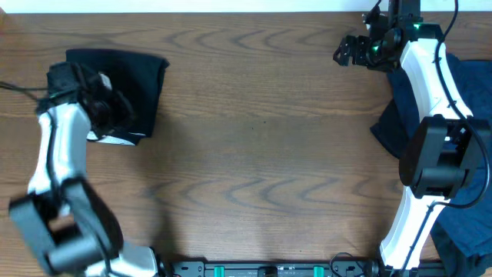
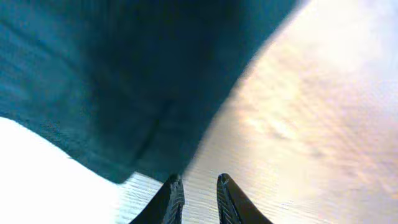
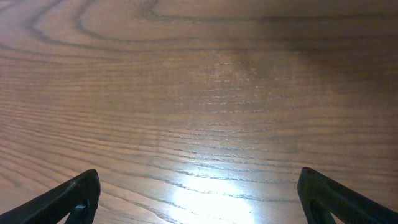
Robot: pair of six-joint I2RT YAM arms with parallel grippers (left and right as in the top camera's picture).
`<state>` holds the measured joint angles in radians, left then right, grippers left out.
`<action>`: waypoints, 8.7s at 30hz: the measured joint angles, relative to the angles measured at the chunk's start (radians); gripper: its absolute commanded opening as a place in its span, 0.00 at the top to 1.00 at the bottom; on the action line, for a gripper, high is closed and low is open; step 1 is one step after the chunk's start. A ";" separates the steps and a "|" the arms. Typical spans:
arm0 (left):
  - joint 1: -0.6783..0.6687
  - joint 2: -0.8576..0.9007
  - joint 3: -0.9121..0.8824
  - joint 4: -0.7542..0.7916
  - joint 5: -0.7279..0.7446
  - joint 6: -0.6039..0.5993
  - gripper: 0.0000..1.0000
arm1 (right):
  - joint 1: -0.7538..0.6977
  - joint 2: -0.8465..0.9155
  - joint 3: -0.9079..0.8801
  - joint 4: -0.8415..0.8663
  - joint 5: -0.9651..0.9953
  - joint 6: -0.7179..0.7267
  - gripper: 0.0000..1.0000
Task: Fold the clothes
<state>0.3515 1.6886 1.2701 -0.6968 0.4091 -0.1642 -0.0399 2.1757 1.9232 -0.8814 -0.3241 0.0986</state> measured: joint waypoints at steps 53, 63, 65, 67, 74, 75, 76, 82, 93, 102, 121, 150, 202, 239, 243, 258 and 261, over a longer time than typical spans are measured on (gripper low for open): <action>-0.015 -0.192 0.030 0.002 0.003 -0.019 0.02 | -0.354 0.000 0.000 -0.096 0.352 -0.435 0.33; -0.015 -0.192 0.030 0.002 0.003 -0.019 0.02 | -0.412 0.000 0.000 -0.103 0.064 -0.480 0.11; -0.015 -0.192 0.030 0.002 0.003 -0.019 0.02 | -0.381 0.000 0.000 -0.102 0.070 -0.482 0.09; -0.015 -0.192 0.030 0.002 0.003 -0.019 0.02 | -0.335 0.000 0.000 -0.100 0.097 -0.475 0.09; -0.015 -0.192 0.030 0.002 0.003 -0.019 0.02 | -0.197 0.029 0.000 -0.050 0.204 -0.442 0.15; -0.015 -0.192 0.030 0.002 0.003 -0.019 0.02 | -0.186 0.042 0.000 -0.040 0.215 -0.439 0.16; -0.015 -0.192 0.030 0.002 0.003 -0.019 0.02 | -0.178 0.054 0.000 -0.031 0.226 -0.435 0.17; -0.015 -0.192 0.030 0.002 0.003 -0.019 0.02 | -0.142 0.147 0.000 0.058 0.363 -0.420 0.20; -0.015 -0.192 0.030 0.002 0.003 -0.019 0.02 | -0.093 0.187 -0.006 0.102 0.493 -0.351 0.28; -0.015 -0.192 0.030 0.002 0.003 -0.019 0.02 | -0.093 0.183 -0.054 0.148 0.570 -0.305 0.26; -0.015 -0.192 0.030 0.002 0.003 -0.019 0.02 | -0.093 0.179 -0.060 0.093 0.613 -0.231 0.42; -0.015 -0.192 0.030 0.002 0.003 -0.019 0.02 | -0.108 0.164 -0.021 0.071 0.578 -0.373 0.99; -0.015 -0.192 0.030 0.002 0.003 -0.019 0.02 | 0.691 0.112 0.013 0.053 0.005 -0.238 0.51; -0.015 -0.192 0.030 0.002 0.003 -0.019 0.02 | 0.675 0.197 -0.103 0.230 -0.086 -0.026 0.99; -0.015 -0.192 0.030 0.002 0.003 -0.019 0.02 | 0.690 0.199 -0.103 0.211 -0.155 -0.004 0.99; -0.015 -0.192 0.030 0.002 0.003 -0.019 0.02 | 0.697 0.207 0.134 -0.088 -0.257 -0.012 0.99; -0.015 -0.192 0.030 0.002 0.003 -0.019 0.02 | 0.673 0.207 0.238 -0.217 -0.186 -0.030 0.99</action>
<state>0.3363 1.4971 1.3003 -0.6952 0.4122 -0.1833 0.6331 2.3825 2.1612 -1.0985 -0.5102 0.0685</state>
